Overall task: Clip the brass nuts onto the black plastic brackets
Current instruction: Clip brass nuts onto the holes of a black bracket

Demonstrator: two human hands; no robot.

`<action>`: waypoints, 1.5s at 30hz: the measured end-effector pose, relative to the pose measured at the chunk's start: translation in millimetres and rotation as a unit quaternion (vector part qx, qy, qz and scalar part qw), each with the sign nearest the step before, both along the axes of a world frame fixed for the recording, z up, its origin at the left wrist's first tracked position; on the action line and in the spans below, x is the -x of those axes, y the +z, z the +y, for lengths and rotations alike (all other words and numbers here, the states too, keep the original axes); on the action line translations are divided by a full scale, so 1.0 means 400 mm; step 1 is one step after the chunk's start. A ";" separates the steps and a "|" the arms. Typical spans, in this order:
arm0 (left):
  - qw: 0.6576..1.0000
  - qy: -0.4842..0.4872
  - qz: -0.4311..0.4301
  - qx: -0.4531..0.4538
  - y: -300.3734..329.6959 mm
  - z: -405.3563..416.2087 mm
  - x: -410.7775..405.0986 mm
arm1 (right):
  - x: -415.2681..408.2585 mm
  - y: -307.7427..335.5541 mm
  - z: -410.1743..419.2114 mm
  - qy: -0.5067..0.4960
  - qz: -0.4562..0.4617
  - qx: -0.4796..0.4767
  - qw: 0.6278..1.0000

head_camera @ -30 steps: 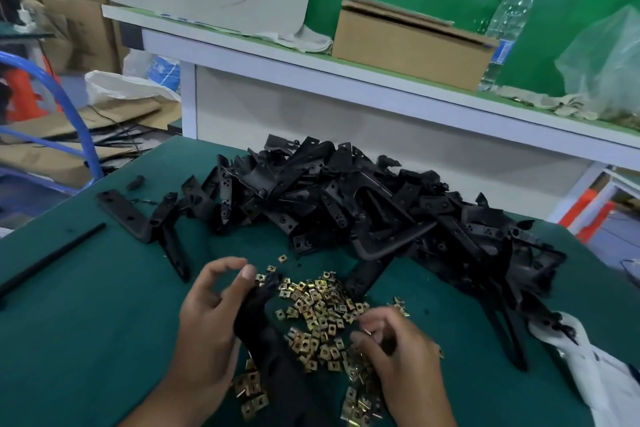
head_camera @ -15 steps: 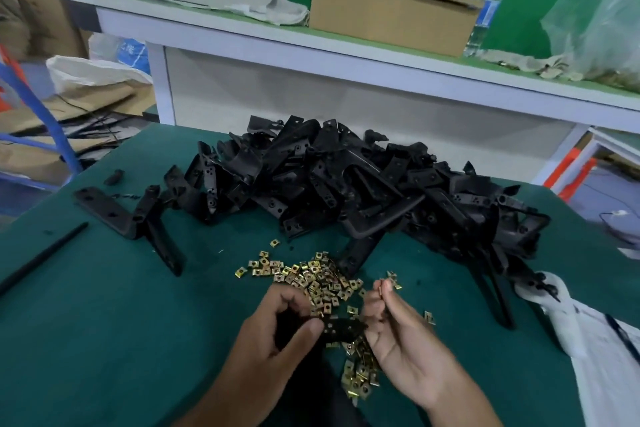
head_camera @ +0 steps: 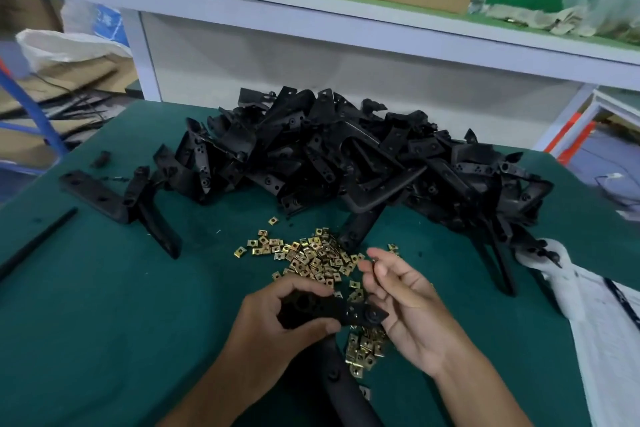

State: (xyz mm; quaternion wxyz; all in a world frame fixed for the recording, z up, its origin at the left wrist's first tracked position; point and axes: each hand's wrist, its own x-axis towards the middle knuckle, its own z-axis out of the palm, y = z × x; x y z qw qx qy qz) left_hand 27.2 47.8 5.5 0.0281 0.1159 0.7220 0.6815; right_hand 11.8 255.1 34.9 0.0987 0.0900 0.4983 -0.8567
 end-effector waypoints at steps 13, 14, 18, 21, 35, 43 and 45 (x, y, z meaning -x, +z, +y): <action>0.997 0.004 -0.014 -0.074 -0.002 0.002 0.000 | -0.031 0.033 -0.018 0.102 0.054 -0.137 0.984; 0.997 0.002 -0.011 -0.072 -0.002 0.003 0.000 | -0.033 0.035 -0.021 0.103 0.053 -0.141 0.983; 0.996 0.006 -0.017 -0.085 -0.001 0.004 0.001 | -0.036 0.035 -0.028 0.098 0.045 -0.158 0.982; 0.997 0.013 -0.003 -0.078 0.002 0.004 -0.002 | -0.037 0.039 -0.026 0.101 0.045 -0.170 0.979; 0.998 -0.007 0.032 -0.051 0.010 -0.003 -0.002 | -0.034 0.055 0.012 0.167 0.102 -0.227 0.954; 0.998 -0.002 0.027 -0.061 0.012 -0.004 0.002 | -0.041 0.035 -0.005 0.144 0.093 -0.248 0.953; 0.997 0.012 0.024 -0.072 0.011 -0.005 0.003 | -0.043 0.033 -0.013 0.138 0.089 -0.239 0.957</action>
